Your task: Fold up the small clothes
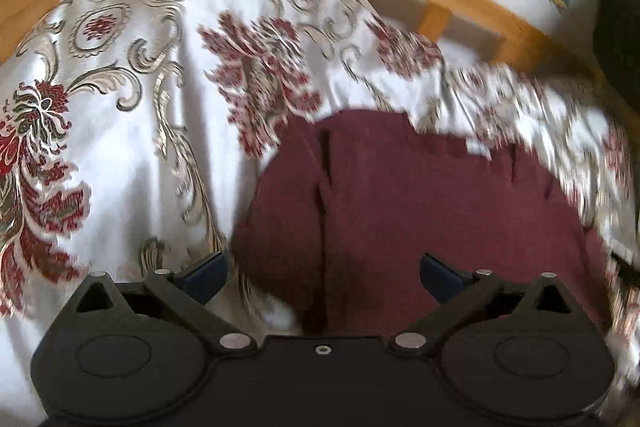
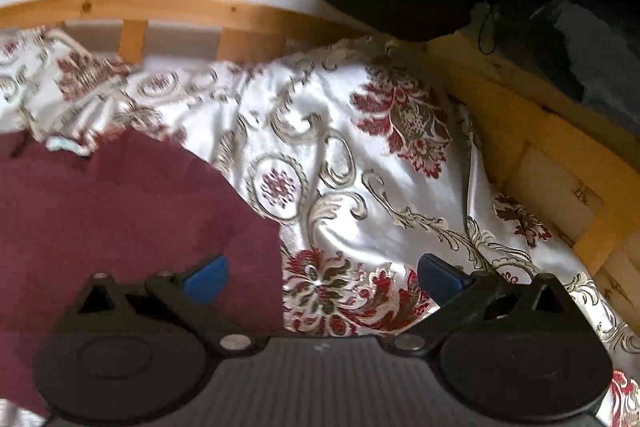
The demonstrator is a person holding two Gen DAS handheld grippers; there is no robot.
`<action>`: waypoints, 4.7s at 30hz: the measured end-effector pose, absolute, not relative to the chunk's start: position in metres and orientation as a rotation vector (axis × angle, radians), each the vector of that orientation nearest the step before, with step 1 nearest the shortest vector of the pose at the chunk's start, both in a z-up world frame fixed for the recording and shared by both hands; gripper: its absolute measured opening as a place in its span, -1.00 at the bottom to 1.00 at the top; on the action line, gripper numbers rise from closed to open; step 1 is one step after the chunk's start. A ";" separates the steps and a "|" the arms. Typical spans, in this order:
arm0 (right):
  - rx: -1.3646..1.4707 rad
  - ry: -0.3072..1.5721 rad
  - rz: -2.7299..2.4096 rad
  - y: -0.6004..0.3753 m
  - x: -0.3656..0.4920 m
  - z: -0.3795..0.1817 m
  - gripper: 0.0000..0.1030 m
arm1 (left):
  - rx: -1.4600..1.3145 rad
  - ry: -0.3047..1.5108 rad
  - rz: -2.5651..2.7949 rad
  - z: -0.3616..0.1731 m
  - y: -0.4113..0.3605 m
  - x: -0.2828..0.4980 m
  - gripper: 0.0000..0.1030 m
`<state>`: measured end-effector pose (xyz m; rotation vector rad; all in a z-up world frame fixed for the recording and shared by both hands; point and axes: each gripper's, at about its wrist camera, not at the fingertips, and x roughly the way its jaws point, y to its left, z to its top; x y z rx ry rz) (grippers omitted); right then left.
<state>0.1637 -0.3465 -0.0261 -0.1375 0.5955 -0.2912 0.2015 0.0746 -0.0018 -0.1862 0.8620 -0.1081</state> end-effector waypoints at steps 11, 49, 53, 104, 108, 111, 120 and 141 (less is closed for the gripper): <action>-0.134 0.545 -0.127 -0.310 0.129 -0.007 0.99 | -0.405 0.970 -0.196 -0.016 0.084 0.179 0.98; -0.254 0.701 0.205 -0.214 0.153 -0.066 0.99 | -0.501 1.154 -0.074 -0.056 0.081 0.209 0.99; -0.217 0.722 0.214 -0.219 0.157 -0.067 0.99 | -0.537 1.143 -0.072 -0.057 0.083 0.212 0.99; -0.179 0.810 0.257 -0.231 0.168 -0.051 0.99 | -0.338 0.859 -0.255 -0.001 0.042 0.220 -0.66; -0.172 0.780 0.229 -0.255 0.163 -0.034 0.99 | -0.206 0.805 -0.341 0.031 0.001 0.227 -0.67; -0.118 0.753 0.176 -0.288 0.160 -0.019 0.99 | -0.112 0.788 -0.409 0.047 -0.037 0.229 -0.68; -0.084 0.664 -0.146 -0.396 0.150 0.002 0.99 | 0.126 0.801 -0.650 0.049 -0.154 0.203 -0.68; 0.039 0.735 -0.149 -0.411 0.161 -0.011 0.99 | 0.021 0.940 -0.861 0.027 -0.136 0.162 0.71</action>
